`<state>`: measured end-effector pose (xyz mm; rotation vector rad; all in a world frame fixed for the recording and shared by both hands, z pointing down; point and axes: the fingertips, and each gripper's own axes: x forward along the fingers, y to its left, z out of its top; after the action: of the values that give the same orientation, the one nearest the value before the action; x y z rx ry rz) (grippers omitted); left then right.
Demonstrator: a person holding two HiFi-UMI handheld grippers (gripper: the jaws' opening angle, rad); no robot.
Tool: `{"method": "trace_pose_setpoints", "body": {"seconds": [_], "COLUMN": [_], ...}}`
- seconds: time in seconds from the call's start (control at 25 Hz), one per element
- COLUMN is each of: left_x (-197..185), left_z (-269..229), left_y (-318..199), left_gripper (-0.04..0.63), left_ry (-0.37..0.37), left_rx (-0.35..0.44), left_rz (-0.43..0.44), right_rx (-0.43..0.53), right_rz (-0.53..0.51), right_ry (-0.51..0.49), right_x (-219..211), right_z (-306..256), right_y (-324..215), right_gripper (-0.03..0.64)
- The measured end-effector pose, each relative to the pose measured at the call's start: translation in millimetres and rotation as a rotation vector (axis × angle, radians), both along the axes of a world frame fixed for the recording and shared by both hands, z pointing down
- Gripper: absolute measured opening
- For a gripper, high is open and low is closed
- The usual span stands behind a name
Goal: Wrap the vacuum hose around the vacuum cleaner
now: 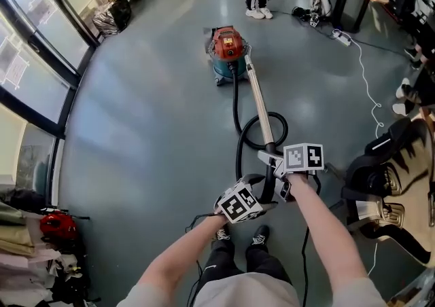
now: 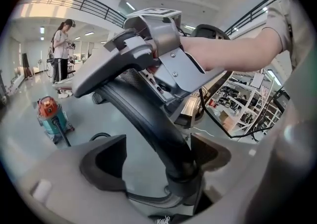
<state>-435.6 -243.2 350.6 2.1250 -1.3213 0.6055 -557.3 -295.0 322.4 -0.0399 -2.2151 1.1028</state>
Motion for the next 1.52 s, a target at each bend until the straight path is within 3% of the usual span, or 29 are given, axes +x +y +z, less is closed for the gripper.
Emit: {"method": "trace_pose_setpoints", "body": {"seconds": [0.12,0.24,0.36,0.68,0.84,1.0,1.12,1.24,1.36,1.52], "left_x": [-1.4,-27.3,-68.6,-226.8,-277.9,-303.0,-313.1,-318.7,-328.7,-331.6], "left_z": [-11.4,-13.8,-5.9,-7.7,-0.7,19.5,33.1,39.0,43.4,49.3], "left_y": [-25.2,-33.7,-35.4,-104.8,-138.5,-160.2,-174.7,-183.3,-191.0,-202.9], "left_gripper": [0.391,0.403,0.402,0.402,0.402,0.402,0.394,0.161,0.160,0.150], "left_ry": [0.019,0.034,-0.019,-0.448,-0.667,-0.772,-0.769,-0.741,-0.685,-0.569], "left_rx": [0.013,0.017,-0.018,0.012,0.006,-0.032,-0.054,-0.055,-0.086,-0.140], "left_rz": [0.017,-0.004,-0.005,0.161,0.363,0.538,0.580,0.591,0.558,0.437], "right_rx": [0.028,0.063,0.108,0.275,0.318,0.344,0.335,0.340,0.396,0.594], "right_rz": [-0.016,-0.039,-0.069,-0.358,-0.486,-0.599,-0.682,-0.743,-0.800,-0.885], "right_ry": [-0.003,0.016,0.056,0.223,0.254,0.275,0.267,0.251,0.240,0.223], "right_x": [0.8,-0.7,-0.7,-23.5,-45.3,-64.7,-75.9,-88.4,-103.6,-122.2], "right_z": [-8.9,-10.2,-4.3,10.8,-0.9,-13.7,-22.3,-24.3,-22.1,-11.4], "right_y": [-27.7,-51.6,-73.5,-77.9,-79.3,-92.1,-100.7,-116.2,-143.9,-193.6], "right_gripper": [0.189,0.184,0.178,0.170,0.170,0.169,0.169,0.170,0.173,0.191]}}
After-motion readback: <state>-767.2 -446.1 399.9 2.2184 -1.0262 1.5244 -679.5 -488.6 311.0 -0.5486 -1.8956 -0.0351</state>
